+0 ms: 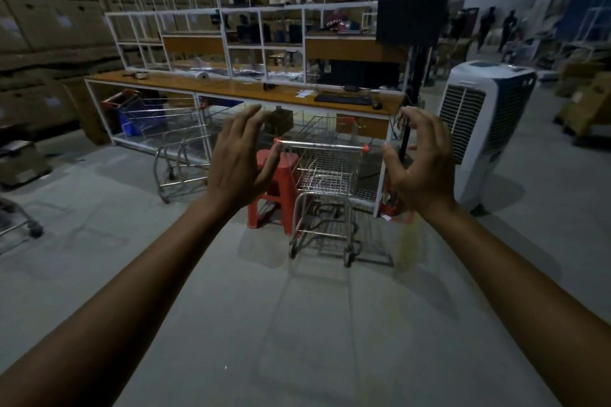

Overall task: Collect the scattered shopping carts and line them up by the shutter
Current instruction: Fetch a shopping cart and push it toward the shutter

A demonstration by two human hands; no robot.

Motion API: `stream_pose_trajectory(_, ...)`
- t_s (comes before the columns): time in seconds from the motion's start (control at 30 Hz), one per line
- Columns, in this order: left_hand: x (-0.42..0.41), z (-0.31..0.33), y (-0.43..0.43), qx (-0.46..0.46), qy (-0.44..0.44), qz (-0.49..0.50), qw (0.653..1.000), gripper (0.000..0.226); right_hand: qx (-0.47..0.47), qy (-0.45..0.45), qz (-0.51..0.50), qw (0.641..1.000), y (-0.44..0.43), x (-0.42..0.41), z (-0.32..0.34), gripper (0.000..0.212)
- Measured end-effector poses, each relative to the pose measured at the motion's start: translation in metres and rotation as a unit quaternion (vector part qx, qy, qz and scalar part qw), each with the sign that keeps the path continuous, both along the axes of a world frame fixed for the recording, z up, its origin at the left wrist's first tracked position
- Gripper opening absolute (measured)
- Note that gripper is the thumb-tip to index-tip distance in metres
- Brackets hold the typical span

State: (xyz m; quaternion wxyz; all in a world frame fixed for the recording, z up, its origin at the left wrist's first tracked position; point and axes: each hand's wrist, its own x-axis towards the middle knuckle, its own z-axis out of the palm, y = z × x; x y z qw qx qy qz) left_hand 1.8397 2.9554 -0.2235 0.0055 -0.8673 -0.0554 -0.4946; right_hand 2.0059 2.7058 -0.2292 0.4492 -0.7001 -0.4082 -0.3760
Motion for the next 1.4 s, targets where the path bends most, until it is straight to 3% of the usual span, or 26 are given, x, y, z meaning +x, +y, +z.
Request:
stream_pose_trajectory(0.33,0.159,0.012,0.165,-0.013,0.025,-0.030,0.999,0.057,-0.009,0.010,-0.022,1.000,0.163,0.135,0.013,0.052)
stream_pose_trajectory(0.57,0.248,-0.014,0.234,-0.032,0.060,-0.058,0.996,0.057,-0.047,0.050,-0.039,0.997,0.238,0.225,-0.016,0.054)
stream_pose_trajectory(0.93,0.436,-0.058,0.335,-0.047,0.134,-0.023,0.990,0.066,-0.061,0.088,-0.039,0.993,0.337,0.417,-0.066,0.057)
stream_pose_trajectory(1.17,0.545,-0.114,0.376,-0.077,0.235,-0.015,0.969,0.070,-0.205,0.140,-0.053,0.967,0.377,0.534,-0.123,0.078)
stream_pose_trajectory(1.4,0.604,-0.178,0.411,-0.095,0.362,0.008,0.927,0.080,-0.391,0.224,-0.065,0.890,0.413,0.578,-0.190,0.104)
